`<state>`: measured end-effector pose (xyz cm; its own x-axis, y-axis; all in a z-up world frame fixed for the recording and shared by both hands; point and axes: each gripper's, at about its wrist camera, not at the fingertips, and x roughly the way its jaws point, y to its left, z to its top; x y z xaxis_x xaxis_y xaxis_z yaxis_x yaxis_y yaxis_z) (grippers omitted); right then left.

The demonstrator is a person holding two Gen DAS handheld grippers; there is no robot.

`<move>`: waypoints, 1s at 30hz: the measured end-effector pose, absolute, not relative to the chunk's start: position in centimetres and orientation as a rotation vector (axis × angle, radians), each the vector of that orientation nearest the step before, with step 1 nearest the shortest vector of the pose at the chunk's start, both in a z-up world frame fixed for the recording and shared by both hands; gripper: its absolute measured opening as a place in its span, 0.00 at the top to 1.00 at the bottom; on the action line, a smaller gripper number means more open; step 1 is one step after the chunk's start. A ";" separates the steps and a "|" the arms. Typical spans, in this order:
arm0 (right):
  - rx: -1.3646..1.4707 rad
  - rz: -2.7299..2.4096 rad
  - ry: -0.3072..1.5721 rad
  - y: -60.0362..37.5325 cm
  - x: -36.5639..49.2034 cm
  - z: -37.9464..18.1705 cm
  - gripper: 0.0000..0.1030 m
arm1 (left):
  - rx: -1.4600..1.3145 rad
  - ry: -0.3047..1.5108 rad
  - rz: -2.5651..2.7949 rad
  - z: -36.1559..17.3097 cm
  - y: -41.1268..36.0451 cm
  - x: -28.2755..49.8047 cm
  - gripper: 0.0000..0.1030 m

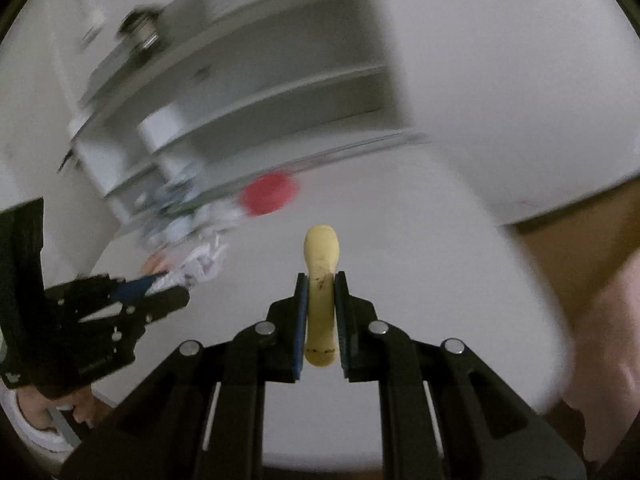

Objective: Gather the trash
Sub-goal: 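Carry the mask and yellow stick to the bin and lower them in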

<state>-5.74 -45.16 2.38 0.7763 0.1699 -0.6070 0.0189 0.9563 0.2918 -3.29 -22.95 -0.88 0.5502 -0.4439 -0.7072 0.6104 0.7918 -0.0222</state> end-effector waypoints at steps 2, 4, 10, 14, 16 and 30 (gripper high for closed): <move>0.329 -0.024 0.662 -49.9 -8.4 2.4 0.87 | 0.264 0.763 -0.700 -0.9 -26.3 -4.2 0.72; 0.378 -0.101 0.658 -53.8 -10.3 1.9 0.87 | 0.300 0.762 -0.789 -0.9 -30.9 -5.6 0.72; 0.515 -0.276 0.687 -63.4 -16.0 -1.6 0.87 | 0.421 0.788 -1.027 -2.1 -43.5 -10.8 0.72; 0.610 -0.343 0.762 -68.1 -17.7 -6.0 0.87 | 0.510 0.881 -1.143 -6.2 -50.2 -14.2 0.72; 0.694 -0.364 0.808 -70.6 -18.5 -9.1 0.87 | 0.546 0.918 -1.166 -8.3 -52.0 -15.3 0.72; 1.009 -0.271 1.259 -71.1 -17.3 -29.1 0.87 | 0.594 1.423 -0.931 -32.5 -54.4 -11.3 0.72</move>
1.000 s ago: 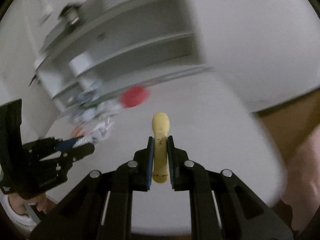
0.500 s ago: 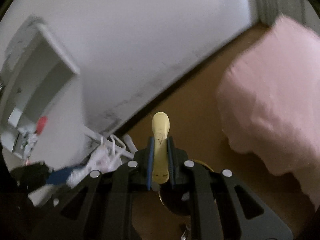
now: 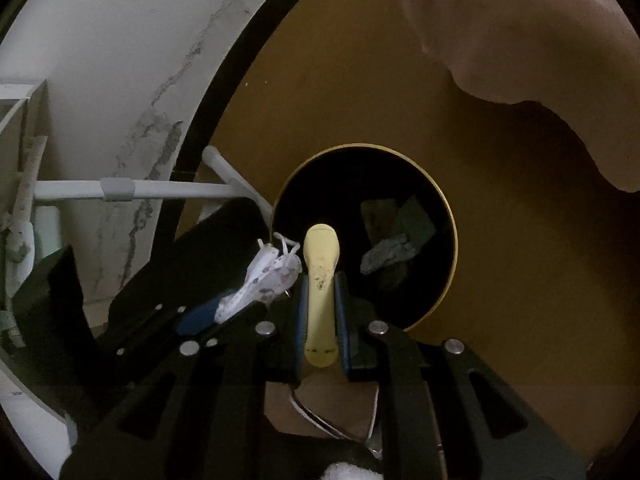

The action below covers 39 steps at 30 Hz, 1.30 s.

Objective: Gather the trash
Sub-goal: 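Carry the mask and yellow stick to the bin and lower them in, then swing both grippers back toward the desk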

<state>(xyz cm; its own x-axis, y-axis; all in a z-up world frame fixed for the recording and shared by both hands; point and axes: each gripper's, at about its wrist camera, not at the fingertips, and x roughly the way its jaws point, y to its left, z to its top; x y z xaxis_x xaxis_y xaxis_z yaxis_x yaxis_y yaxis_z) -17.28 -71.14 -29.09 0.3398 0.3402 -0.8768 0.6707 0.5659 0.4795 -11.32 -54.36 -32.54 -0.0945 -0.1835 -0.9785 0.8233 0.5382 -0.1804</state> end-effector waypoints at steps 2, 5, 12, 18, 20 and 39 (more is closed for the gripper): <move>0.981 -0.269 1.257 -70.7 -17.1 -28.7 0.87 | 0.591 1.418 -0.935 -32.7 -54.3 -11.4 0.72; 0.954 -0.275 1.258 -70.2 -16.6 -28.1 0.87 | 0.546 1.430 -0.956 -32.3 -54.1 -11.1 0.72; 1.007 -0.342 1.239 -71.5 -16.8 -27.8 0.70 | 0.528 1.391 -1.009 -30.7 -54.9 -11.8 0.12; 0.909 -0.534 1.137 -74.1 -18.0 -23.6 0.16 | 0.603 1.243 -1.060 -27.2 -55.6 -14.3 0.12; 0.824 -0.611 1.060 -74.7 -18.7 -21.1 0.11 | 0.608 1.130 -1.101 -24.1 -55.7 -15.7 0.12; 0.232 -0.465 0.638 -58.0 -11.9 -0.9 0.07 | 0.209 0.651 -0.394 0.2 -23.9 -3.1 0.06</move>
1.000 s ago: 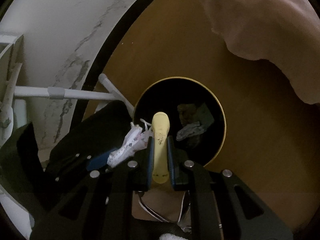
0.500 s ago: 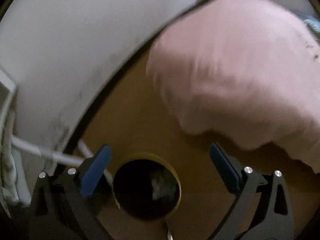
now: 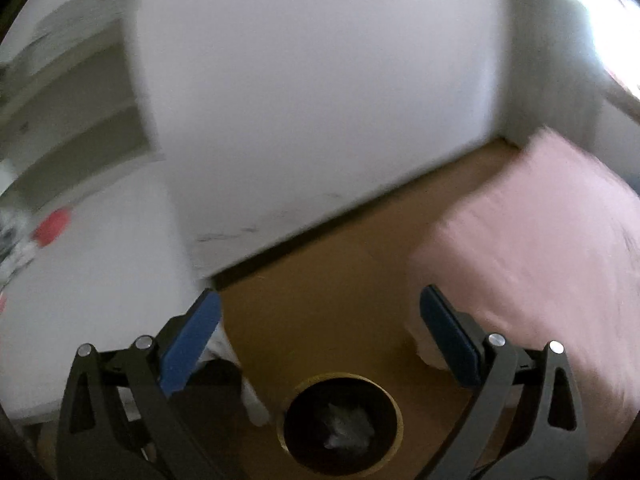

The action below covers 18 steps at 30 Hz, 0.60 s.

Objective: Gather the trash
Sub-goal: 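Swing both grippers back toward the desk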

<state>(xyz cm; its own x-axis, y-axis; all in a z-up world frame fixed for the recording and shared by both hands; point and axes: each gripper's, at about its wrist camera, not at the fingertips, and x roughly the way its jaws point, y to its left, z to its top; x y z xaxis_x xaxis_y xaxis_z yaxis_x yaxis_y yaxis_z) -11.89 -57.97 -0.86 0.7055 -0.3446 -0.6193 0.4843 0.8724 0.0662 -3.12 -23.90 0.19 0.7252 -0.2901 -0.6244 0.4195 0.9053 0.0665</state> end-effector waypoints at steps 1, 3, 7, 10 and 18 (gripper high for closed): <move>0.202 -0.441 0.630 -56.6 -11.0 -0.4 0.07 | 0.185 0.685 -0.314 -0.5 -21.5 -1.9 0.06; 0.167 -0.369 0.627 -53.6 -8.6 0.3 0.07 | 0.129 0.740 -0.219 -1.7 -17.3 0.2 0.06; 0.165 -0.244 0.667 -49.3 -4.7 0.7 0.07 | 0.121 0.797 -0.137 -3.8 -12.4 3.1 0.06; 0.110 -0.182 0.682 -46.0 -2.5 0.9 0.07 | 0.108 0.847 -0.153 -5.2 -9.6 4.9 0.06; 0.064 -0.057 0.726 -39.4 1.8 1.3 0.07 | 0.118 0.860 -0.206 -6.8 -7.8 7.6 0.47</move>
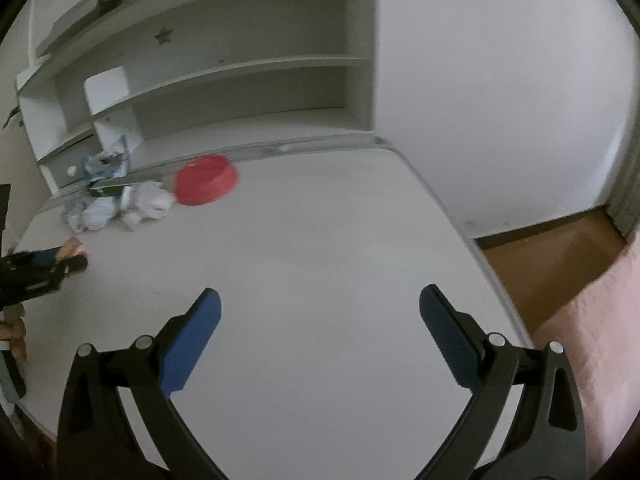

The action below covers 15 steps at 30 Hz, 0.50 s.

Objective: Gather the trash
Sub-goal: 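Swing both grippers back toward the desk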

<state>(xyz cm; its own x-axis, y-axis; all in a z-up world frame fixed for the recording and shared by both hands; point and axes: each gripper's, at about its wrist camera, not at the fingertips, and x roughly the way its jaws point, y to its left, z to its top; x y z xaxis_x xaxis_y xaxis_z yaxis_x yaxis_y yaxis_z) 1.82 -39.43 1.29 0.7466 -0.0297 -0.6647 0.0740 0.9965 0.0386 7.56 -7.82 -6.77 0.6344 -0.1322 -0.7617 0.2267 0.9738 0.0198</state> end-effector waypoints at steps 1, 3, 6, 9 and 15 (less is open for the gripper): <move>0.057 -0.039 0.728 -38.7 2.3 1.3 0.07 | 0.104 0.870 -0.241 -6.8 -7.9 7.7 0.47; 0.042 0.005 0.735 -37.0 3.8 1.4 0.07 | 0.100 0.870 -0.248 -6.7 -8.0 7.8 0.47; 0.032 0.073 0.755 -34.4 6.0 1.2 0.07 | 0.122 0.870 -0.248 -6.7 -8.4 7.6 0.47; 0.035 0.139 0.755 -31.8 8.4 1.2 0.07 | 0.112 0.869 -0.266 -6.5 -8.6 7.4 0.47; -0.003 0.194 0.787 -27.5 13.9 0.9 0.14 | 0.083 0.871 -0.288 -6.5 -8.5 7.8 0.47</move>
<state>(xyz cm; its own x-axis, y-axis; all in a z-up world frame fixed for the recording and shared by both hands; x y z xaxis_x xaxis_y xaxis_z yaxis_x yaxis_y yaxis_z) 13.87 -27.54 0.95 0.6890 0.1721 -0.7040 -0.1744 0.9822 0.0694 7.83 -8.48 -6.52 0.6082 -0.2155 -0.7640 0.2827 0.9581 -0.0452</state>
